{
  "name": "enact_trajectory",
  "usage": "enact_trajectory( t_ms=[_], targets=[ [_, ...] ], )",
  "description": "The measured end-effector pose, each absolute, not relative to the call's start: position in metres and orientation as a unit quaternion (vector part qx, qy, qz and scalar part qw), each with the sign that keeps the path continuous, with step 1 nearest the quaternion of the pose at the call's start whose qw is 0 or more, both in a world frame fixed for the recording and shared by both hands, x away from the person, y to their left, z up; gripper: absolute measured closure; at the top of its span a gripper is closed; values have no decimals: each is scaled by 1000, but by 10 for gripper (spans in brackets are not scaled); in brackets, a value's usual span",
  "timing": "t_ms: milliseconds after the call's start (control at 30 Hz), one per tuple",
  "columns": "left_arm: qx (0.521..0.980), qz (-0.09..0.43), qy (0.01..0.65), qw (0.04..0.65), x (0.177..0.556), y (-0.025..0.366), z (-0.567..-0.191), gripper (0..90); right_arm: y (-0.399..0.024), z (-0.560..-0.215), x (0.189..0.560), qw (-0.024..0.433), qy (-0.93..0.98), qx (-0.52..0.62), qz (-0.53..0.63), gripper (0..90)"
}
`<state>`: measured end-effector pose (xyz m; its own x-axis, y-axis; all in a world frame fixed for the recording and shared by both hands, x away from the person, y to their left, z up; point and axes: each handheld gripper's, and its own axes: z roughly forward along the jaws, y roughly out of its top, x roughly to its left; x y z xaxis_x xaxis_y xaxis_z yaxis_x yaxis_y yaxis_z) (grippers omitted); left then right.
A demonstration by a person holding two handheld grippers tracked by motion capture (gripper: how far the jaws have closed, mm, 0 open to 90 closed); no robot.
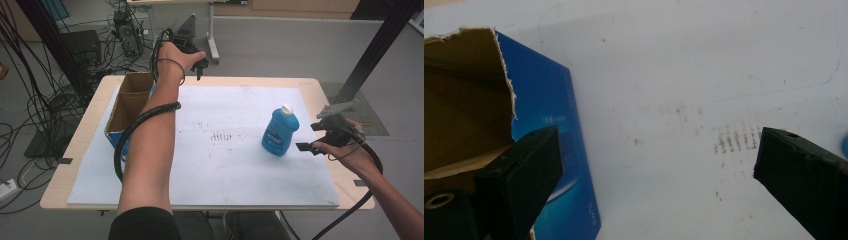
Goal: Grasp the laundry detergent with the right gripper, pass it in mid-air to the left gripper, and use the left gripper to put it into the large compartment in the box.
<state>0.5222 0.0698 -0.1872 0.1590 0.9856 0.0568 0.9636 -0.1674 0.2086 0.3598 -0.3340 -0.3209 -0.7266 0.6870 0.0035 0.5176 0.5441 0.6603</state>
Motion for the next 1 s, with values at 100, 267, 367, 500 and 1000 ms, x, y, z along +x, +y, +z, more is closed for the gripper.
enact_trajectory(
  t_ms=[100, 267, 367, 500, 1000],
  targets=[
    [760, 89, 641, 60, 522, 69, -190, 58, -333, -325, 362, 135, 865, 343, 340, 37],
    [763, 89, 637, 59, 522, 67, -190, 59, -333, -332, 365, 134, 858, 344, 356, 36],
    [763, 91, 637, 59, 522, 66, -190, 58, -333, -336, 367, 134, 854, 344, 366, 35],
    [764, 91, 636, 61, 522, 66, -189, 58, -332, -342, 369, 134, 849, 343, 379, 33],
    [768, 89, 631, 64, 521, 63, -191, 58, -324, -368, 375, 150, 835, 328, 416, 29]
  ],
)
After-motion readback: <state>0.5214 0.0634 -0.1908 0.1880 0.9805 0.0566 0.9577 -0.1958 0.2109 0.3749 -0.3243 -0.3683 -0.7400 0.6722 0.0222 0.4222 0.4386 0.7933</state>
